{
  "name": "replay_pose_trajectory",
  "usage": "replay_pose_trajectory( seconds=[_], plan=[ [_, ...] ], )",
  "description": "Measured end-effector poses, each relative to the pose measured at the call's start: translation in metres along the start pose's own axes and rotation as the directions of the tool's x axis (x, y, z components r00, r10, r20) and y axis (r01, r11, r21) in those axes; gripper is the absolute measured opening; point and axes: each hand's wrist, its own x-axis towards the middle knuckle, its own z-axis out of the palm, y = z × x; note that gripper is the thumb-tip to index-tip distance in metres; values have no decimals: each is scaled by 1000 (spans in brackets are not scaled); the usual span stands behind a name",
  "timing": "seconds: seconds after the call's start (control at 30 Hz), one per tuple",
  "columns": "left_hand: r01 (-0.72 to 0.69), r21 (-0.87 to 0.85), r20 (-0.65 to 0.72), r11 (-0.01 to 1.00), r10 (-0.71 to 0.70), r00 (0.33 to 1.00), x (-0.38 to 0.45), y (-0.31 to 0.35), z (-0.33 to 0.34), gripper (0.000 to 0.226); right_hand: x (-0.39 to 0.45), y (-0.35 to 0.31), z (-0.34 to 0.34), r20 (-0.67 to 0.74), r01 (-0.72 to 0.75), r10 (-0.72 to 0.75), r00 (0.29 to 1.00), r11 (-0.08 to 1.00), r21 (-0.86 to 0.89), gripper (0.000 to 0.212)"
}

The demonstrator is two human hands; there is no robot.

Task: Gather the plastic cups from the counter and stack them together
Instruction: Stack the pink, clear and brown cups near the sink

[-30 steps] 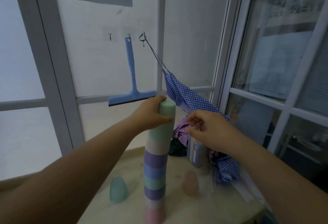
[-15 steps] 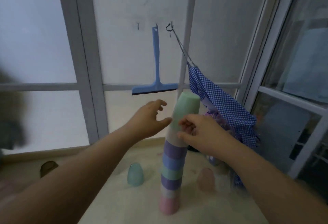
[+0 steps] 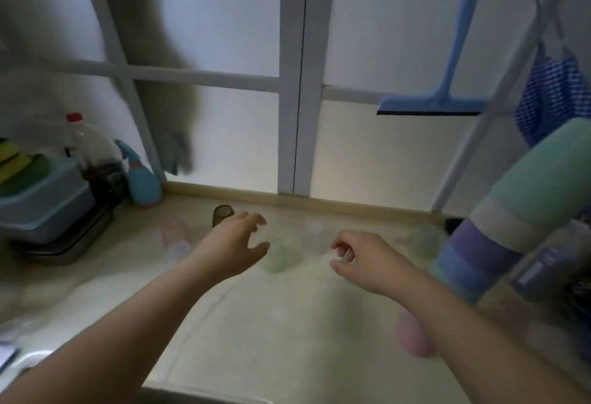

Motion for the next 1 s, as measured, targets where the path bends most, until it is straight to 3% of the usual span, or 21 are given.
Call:
replay_pose_trajectory(
  seconds=[0.33,0.63,0.83,1.0],
  plan=[
    [159,11,120,987,-159,980,11,-140,9,53,101,-29,100,149,-58,65,987,997,-51,50],
    [187,12,182,982,-187,965,31,-196,20,52,156,-23,155,190,-182,193,963,981,-71,88],
    [214,18,155,977,-214,964,32,-214,29,51,181,-15,172,227,-260,270,936,963,-76,81],
    [225,-7,66,974,-224,972,33,-223,34,48,188,-24,174,206,-235,246,947,969,-77,66]
  ],
)
